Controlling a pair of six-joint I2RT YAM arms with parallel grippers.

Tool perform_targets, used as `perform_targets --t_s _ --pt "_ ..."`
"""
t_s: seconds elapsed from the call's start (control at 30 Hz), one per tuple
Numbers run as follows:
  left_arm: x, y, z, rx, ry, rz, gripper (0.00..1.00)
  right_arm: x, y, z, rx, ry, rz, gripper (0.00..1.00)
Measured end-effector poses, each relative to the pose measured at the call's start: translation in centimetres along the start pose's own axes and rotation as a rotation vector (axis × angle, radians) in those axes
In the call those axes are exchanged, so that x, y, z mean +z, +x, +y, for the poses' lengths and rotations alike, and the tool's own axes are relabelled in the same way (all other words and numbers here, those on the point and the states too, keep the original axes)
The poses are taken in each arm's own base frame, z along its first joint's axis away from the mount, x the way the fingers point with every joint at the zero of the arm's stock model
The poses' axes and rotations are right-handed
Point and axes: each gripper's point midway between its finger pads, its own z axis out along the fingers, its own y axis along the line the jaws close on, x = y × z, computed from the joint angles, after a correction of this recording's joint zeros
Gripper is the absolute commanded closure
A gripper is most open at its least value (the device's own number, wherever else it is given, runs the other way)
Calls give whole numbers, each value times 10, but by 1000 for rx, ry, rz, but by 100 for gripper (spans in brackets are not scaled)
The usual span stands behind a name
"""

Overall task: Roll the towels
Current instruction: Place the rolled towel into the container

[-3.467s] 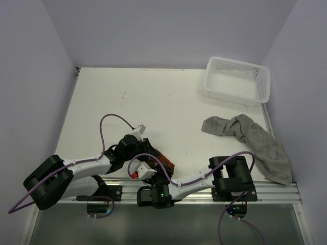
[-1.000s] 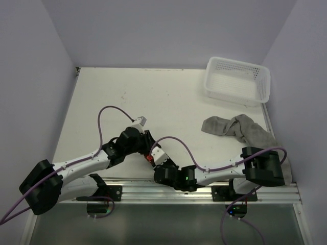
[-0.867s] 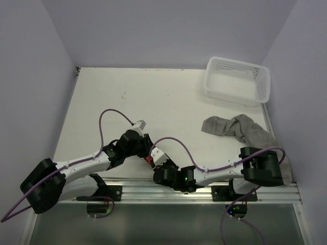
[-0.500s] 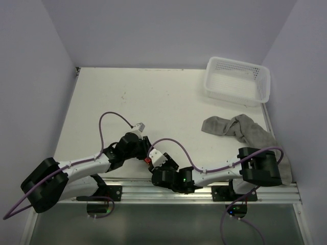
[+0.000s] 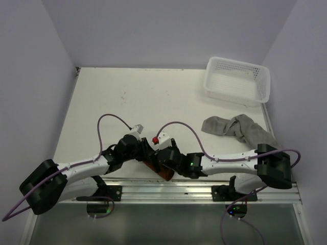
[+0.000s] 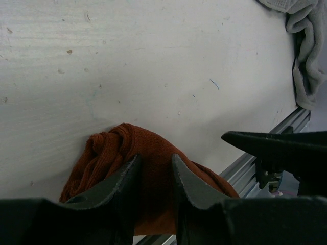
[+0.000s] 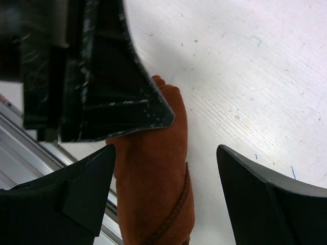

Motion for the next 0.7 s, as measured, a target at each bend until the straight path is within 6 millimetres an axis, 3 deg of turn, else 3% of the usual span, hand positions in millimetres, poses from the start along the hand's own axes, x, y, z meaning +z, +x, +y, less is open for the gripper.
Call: perform_targets --t_s 0.2,0.4,0.53,0.7 --pt "-1 1 1 0 1 -1 66 11 6 -3 97 -61 73 16" --pt "-1 1 1 1 5 -4 66 20 36 13 102 -132 186 16" --pt "-1 1 1 1 7 -5 66 24 54 11 86 -123 245 17" --pt "-1 1 1 1 7 -6 66 24 60 4 71 -92 254 29"
